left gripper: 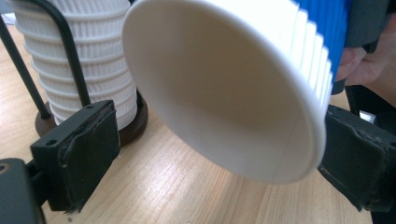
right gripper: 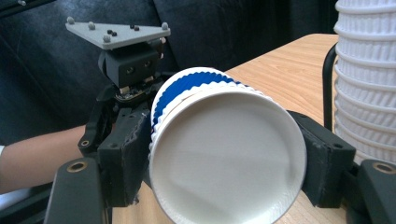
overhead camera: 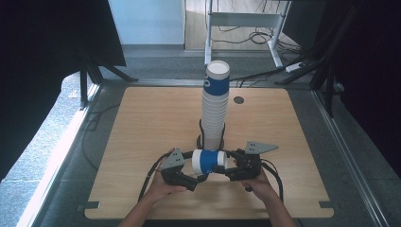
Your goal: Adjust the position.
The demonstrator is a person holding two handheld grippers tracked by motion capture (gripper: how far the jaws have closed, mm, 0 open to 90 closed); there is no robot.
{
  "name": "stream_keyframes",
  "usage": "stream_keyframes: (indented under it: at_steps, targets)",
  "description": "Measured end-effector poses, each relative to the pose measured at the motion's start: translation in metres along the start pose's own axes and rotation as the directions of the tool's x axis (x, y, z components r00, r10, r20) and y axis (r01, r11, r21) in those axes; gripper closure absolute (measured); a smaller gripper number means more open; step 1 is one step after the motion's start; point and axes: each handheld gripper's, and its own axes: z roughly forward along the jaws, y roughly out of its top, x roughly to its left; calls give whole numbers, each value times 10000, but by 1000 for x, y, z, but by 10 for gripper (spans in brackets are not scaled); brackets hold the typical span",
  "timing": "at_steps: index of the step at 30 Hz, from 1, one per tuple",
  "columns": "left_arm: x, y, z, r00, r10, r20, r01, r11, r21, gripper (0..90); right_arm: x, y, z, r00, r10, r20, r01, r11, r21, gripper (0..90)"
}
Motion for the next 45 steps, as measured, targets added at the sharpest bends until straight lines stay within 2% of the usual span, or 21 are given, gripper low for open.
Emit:
stream_keyframes:
  at_steps: [10, 22, 37, 45]
  targets:
    - [-2, 9, 2, 9988, 382, 295, -383, 9993, 44, 12, 1, -1, 2, 9996, 23, -289, -21, 10000, 94, 281]
    - [-5, 11, 4, 9965, 766, 336, -764, 9970, -89, 42, -1, -2, 3, 9989, 168, -443, -160, 9997, 179, 281]
    - [-4, 9, 4, 9954, 846, 447, -841, 9964, -126, 60, -4, -2, 2, 9976, 352, -590, -336, 9991, 275, 279]
    - [-3, 8, 2, 9946, 867, 578, -856, 9961, -210, 80, -7, -2, 1, 9946, 654, -805, -629, 9975, 327, 275]
